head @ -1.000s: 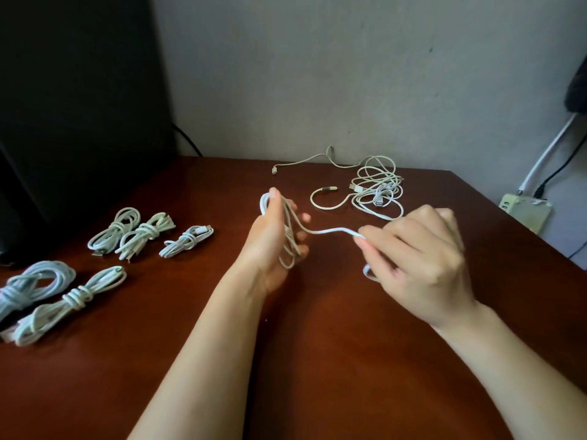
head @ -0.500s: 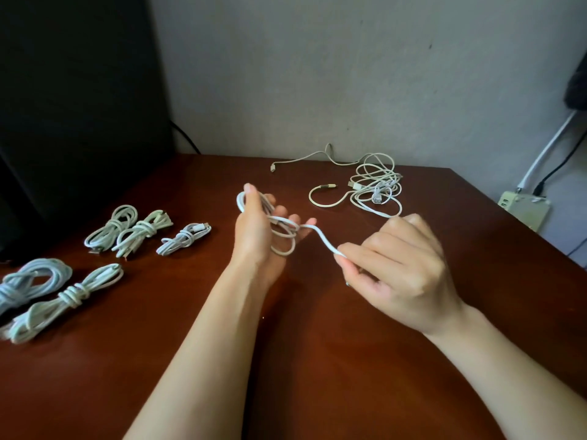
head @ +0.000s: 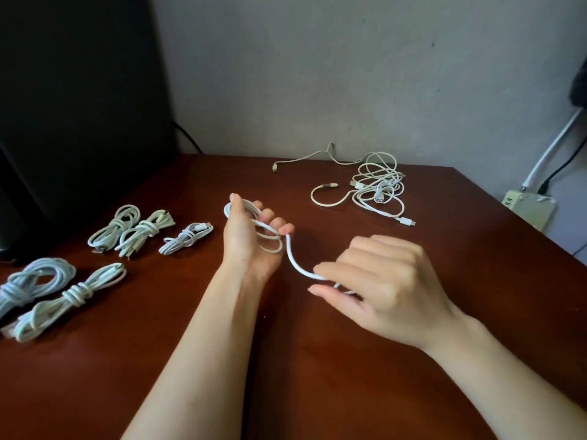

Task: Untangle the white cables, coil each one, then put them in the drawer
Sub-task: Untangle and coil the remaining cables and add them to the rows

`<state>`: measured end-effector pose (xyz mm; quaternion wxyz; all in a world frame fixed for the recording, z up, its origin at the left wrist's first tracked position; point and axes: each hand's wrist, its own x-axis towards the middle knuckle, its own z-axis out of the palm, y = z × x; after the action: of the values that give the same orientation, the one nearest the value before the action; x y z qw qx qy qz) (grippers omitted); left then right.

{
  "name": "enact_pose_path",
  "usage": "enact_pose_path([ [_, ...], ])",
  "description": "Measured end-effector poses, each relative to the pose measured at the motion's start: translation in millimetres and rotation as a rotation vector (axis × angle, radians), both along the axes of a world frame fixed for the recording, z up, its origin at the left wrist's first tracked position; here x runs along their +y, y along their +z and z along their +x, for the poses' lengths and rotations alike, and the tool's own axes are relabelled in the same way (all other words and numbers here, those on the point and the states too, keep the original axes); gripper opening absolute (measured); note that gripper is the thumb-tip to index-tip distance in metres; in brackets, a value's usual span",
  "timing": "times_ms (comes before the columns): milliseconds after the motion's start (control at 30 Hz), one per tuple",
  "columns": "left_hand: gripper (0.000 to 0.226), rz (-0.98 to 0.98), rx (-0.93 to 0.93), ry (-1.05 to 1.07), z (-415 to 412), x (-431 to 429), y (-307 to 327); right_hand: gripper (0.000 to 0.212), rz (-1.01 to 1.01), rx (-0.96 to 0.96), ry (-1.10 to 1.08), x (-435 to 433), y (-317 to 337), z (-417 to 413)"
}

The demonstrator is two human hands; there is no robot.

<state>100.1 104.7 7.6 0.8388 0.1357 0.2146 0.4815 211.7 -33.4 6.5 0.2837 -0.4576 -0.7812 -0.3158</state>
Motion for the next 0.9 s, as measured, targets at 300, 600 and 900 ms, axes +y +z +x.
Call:
enact_pose_path([
  [300,0.044,-0.007,0.093,0.275,-8.4,12.8,-4.6,0.021,-0.342,0.688,-0.045,1.2,5.1,30.2],
  [600,0.037,0.291,0.536,0.223,-1.9,3.3,-0.5,0.019,-0.311,0.731,0.096,-3.5,11.3,15.0],
  [900,0.025,0.814,0.901,-0.277,12.8,-18.2,-3.1,0.010,-0.076,0.794,0.153,-9.0,18.1,11.0],
])
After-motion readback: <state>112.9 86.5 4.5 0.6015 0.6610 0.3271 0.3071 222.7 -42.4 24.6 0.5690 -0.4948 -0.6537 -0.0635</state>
